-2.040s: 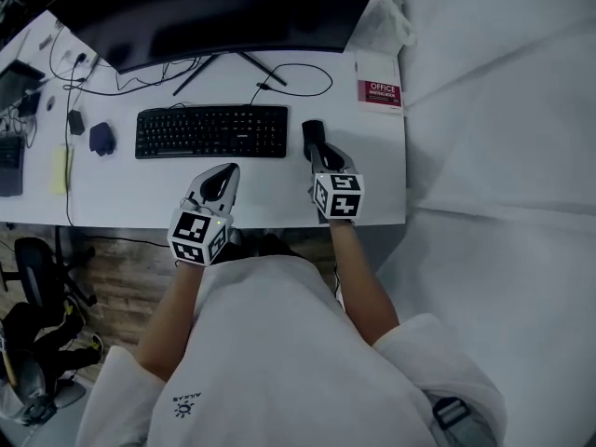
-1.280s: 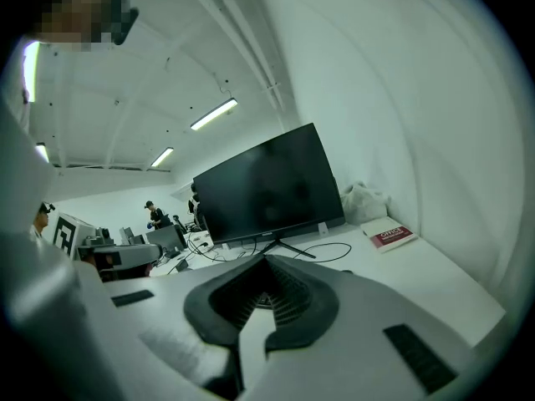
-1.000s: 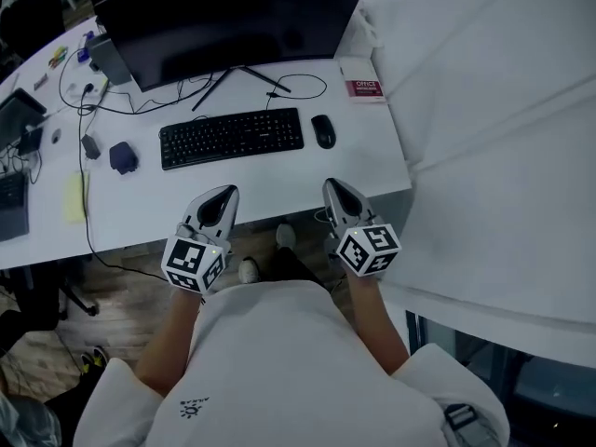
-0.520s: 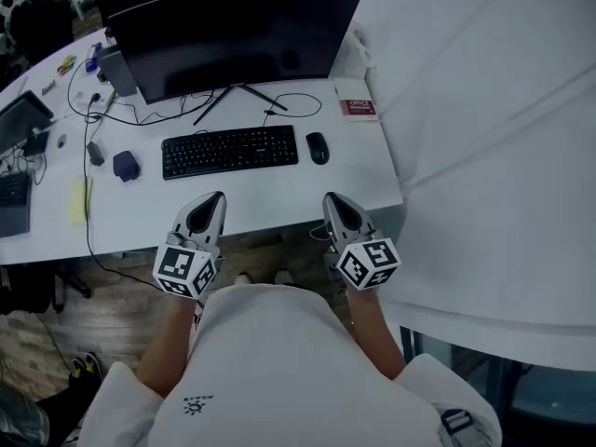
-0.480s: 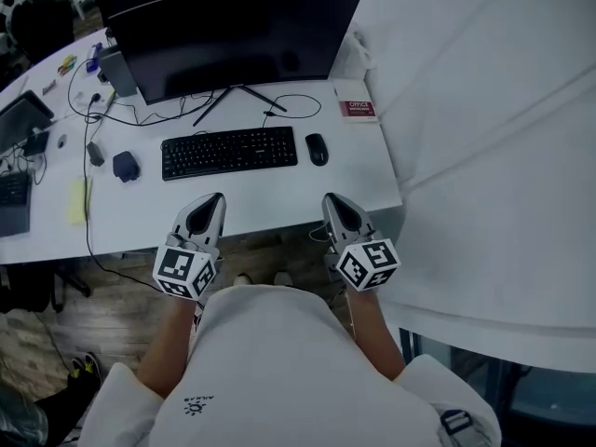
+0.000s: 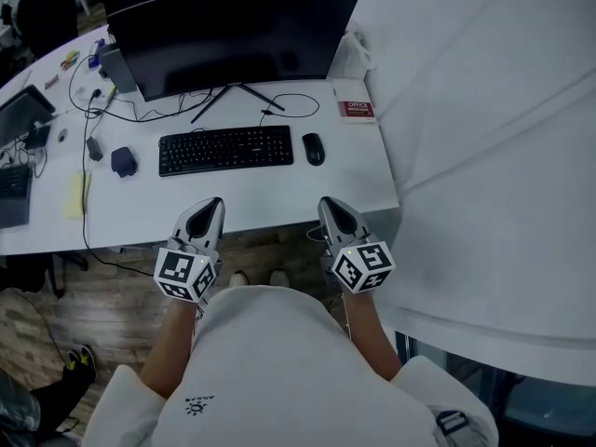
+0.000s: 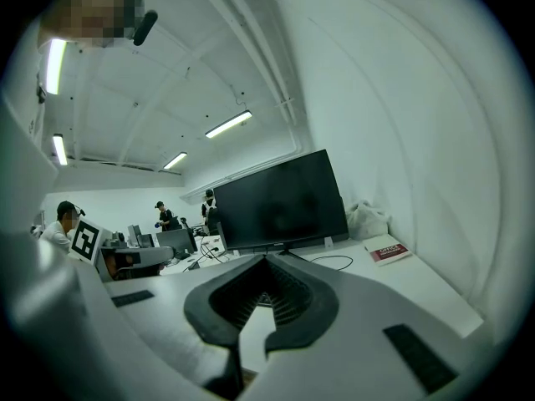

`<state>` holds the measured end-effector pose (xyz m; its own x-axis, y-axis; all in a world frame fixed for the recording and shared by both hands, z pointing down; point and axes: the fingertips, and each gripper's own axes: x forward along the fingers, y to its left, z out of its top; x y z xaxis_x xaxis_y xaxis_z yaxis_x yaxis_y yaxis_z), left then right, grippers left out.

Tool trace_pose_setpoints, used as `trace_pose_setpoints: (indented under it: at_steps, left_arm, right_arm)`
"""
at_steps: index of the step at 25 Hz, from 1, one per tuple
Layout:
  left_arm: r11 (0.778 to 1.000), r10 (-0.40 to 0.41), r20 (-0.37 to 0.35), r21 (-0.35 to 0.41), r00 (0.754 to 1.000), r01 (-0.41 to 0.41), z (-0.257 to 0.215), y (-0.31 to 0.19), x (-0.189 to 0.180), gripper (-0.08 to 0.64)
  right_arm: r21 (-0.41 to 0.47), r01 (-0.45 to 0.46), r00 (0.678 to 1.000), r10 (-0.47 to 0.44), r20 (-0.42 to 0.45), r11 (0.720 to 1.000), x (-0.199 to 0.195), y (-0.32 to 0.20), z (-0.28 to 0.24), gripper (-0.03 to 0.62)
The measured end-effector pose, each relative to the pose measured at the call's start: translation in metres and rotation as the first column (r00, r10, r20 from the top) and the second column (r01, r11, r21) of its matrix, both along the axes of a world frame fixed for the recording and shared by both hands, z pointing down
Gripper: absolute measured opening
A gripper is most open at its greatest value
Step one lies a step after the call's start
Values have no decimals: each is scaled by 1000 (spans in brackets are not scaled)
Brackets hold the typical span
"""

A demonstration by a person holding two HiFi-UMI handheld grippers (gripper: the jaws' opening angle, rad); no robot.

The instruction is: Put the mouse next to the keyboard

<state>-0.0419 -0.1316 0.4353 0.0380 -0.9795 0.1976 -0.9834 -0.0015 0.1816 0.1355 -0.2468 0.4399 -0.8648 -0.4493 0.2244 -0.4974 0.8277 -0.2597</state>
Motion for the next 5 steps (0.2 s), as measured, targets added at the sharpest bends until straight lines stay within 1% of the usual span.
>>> trace_pose_setpoints:
  at_steps: [5]
  left_arm:
    - [1000,-8,5,-1,1000,8,1,0,0,6]
  right_arm:
    - [-2,3,1000,-3,-4,1000,1,-1,3,17]
